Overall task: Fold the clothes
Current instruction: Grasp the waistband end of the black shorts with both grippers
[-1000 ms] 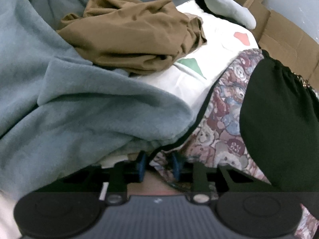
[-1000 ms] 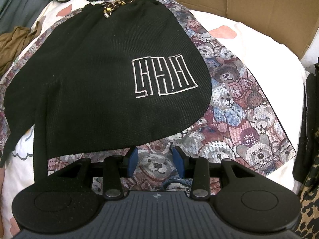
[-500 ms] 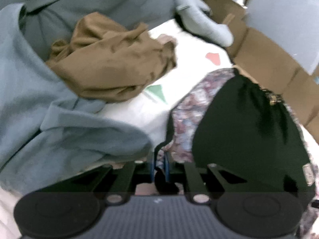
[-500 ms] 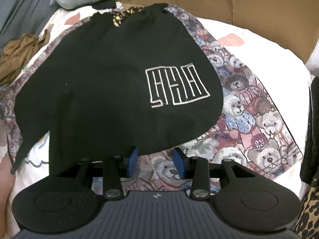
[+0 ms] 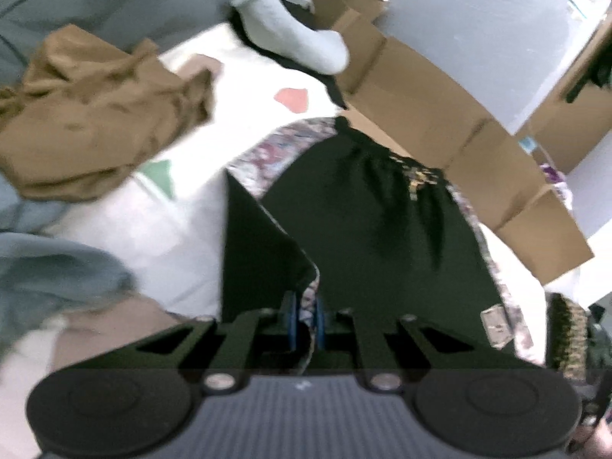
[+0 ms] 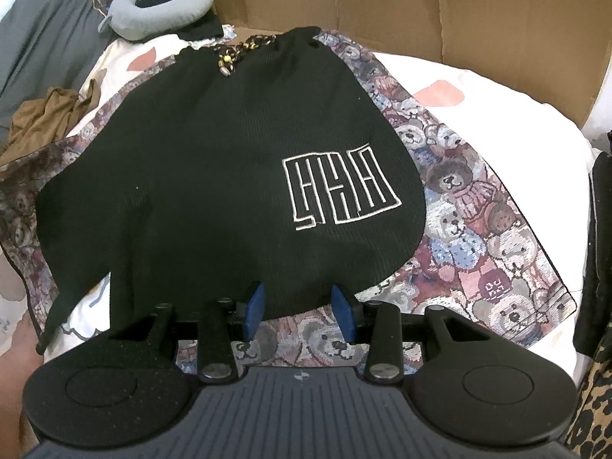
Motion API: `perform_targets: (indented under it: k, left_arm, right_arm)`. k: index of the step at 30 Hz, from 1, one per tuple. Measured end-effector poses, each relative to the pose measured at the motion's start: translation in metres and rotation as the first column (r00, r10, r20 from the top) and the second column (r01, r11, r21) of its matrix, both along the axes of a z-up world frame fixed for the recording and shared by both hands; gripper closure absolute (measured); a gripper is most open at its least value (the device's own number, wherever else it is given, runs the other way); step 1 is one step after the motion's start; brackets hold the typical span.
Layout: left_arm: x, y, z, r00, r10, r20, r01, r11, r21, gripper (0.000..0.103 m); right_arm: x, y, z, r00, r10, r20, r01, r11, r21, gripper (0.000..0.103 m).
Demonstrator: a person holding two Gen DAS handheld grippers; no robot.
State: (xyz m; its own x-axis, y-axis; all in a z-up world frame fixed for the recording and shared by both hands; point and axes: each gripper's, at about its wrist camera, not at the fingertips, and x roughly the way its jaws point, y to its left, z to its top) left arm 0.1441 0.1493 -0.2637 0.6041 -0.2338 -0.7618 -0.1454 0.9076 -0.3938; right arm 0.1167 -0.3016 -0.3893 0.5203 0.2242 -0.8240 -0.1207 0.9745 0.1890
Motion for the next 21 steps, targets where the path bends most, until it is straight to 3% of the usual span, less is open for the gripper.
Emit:
perform_targets:
  k: [9,21]
  left_arm:
    - [0.029,-0.049,-0.025,0.995,-0.097,-0.034,0.093,0.989,-0.113,0.093]
    - [0.059,-0.121,-0.054,0.964,-0.262,-0.053,0.244,0.944,-0.22,0.093]
  right_arm:
    - [-0.003,-0.01,0.005,1.0,-0.018,0.019,0.017,1.0,0.016,0.057]
    - [-0.001,0.001,0.008,0.999,0.037,0.018,-0.039,0.995,0.089,0.057]
